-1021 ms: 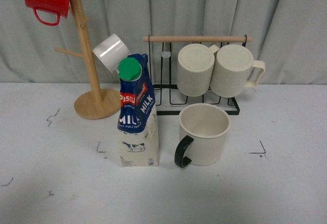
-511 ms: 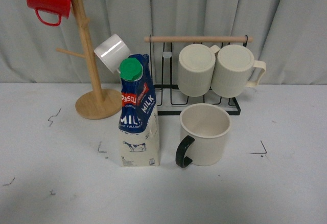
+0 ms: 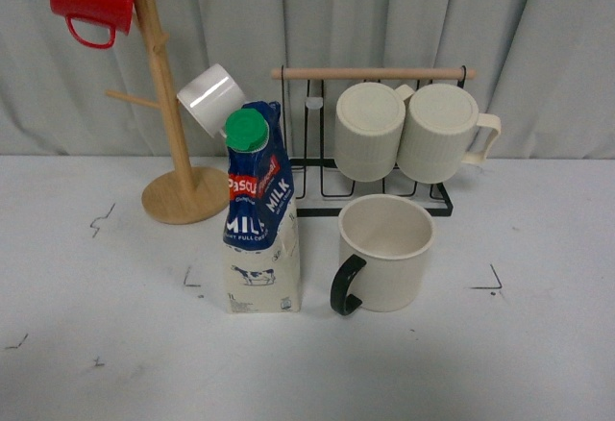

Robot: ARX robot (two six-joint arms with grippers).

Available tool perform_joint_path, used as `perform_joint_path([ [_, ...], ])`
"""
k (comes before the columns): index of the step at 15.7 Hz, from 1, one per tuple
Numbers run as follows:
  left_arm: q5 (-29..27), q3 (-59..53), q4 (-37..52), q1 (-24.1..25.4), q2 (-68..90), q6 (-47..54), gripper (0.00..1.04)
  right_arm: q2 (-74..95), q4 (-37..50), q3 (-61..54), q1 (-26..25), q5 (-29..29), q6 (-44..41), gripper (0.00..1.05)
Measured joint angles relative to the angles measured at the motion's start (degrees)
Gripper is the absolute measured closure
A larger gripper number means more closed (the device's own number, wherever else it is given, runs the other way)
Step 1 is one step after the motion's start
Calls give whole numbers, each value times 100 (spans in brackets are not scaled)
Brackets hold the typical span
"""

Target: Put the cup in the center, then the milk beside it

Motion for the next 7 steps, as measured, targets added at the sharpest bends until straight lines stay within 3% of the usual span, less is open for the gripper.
perform_joint_path([
  [7, 0, 0, 0, 0, 0, 0, 7, 0, 0, 0, 0, -2, 0, 6],
])
